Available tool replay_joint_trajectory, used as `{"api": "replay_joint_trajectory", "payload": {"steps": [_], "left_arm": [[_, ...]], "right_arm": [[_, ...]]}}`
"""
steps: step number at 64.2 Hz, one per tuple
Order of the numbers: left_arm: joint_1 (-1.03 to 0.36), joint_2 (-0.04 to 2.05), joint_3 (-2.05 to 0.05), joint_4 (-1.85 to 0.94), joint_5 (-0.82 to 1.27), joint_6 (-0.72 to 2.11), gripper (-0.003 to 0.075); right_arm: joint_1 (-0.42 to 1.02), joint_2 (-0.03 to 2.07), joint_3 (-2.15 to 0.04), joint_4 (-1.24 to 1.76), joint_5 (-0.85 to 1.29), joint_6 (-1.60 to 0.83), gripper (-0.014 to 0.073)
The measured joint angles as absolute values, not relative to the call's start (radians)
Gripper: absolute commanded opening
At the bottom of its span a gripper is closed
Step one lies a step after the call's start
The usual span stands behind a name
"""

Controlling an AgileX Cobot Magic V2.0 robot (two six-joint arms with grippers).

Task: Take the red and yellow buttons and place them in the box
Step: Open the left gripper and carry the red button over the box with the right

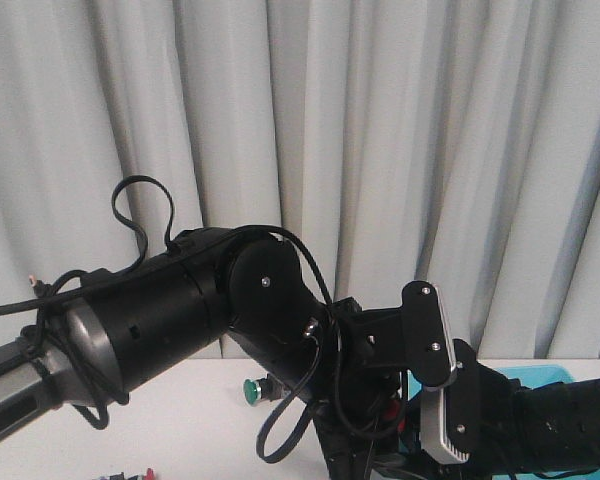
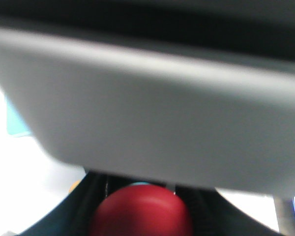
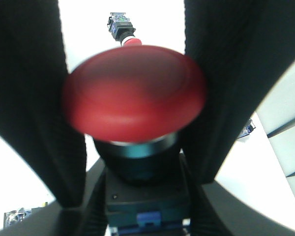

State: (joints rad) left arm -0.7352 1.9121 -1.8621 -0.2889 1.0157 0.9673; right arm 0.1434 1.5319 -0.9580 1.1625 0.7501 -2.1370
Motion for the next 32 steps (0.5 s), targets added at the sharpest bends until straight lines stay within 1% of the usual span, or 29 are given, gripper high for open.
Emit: {"api": "replay_joint_trajectory", "payload": {"steps": [2,3,8,17,24,25,26,32], "left_arm": [[-0.735,1.912,-1.862,-0.289,1.016,0.967,0.0370],[-0.735,1.912,-1.862,-0.289,1.016,0.967,0.0397],[-0.735,1.912,-1.862,-0.289,1.016,0.967,0.0486],[-0.735,1.912,-1.862,-0.286,1.024,0.967,0.0587],[-0.735,1.903,-1.862,-0.272,1.041,0.965,0.0610],[-0.735,1.899,-1.862,-0.268,1.042,0.964,0.0609],[-0.722,1.845,-1.862,-0.221,1.047,0.926,0.0589],[-0.691,1.813,-1.862,-0.195,1.049,0.884,0.0579]], "right_arm": [[0.143,1.532,-0.958,1.162,0.750,-2.137,0.0218],[0.143,1.532,-0.958,1.162,0.750,-2.137,0.0218],[0.143,1.532,-0.958,1.162,0.750,-2.137,0.0220],[0.143,1.532,-0.958,1.162,0.746,-2.137,0.0220],[0.143,1.532,-0.958,1.162,0.743,-2.137,0.0220],[0.143,1.532,-0.958,1.162,0.743,-2.137,0.0220],[0.143,1.522,-0.958,1.160,0.717,-2.137,0.0220],[0.143,1.503,-0.958,1.155,0.686,-2.123,0.0220]]}}
